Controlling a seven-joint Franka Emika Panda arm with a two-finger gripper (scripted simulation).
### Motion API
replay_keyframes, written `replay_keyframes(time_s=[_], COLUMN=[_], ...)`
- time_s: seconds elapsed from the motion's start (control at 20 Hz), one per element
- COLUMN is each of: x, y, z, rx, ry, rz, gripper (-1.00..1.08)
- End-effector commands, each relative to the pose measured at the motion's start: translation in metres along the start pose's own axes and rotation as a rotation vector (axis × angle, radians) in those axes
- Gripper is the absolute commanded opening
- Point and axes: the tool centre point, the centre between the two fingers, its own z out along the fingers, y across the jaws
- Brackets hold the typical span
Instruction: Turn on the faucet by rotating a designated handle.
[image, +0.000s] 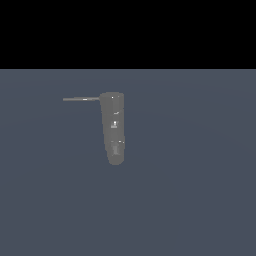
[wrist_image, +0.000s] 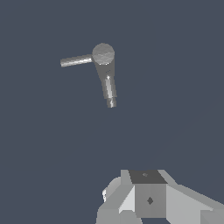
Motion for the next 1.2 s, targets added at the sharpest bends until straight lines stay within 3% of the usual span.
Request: replay_keyframes(time_s=[0.0,0.55,1.15], x=[0.000,0.004,0.023], y=[0.000,-0.015,-0.061], z=[0.000,0.014,0.059], rx=[0.000,-0.002,-0.010], ry=[0.000,-0.002,-0.009], rz=[0.000,0.060,0.259], gripper=[-1.00,-1.00,-1.00])
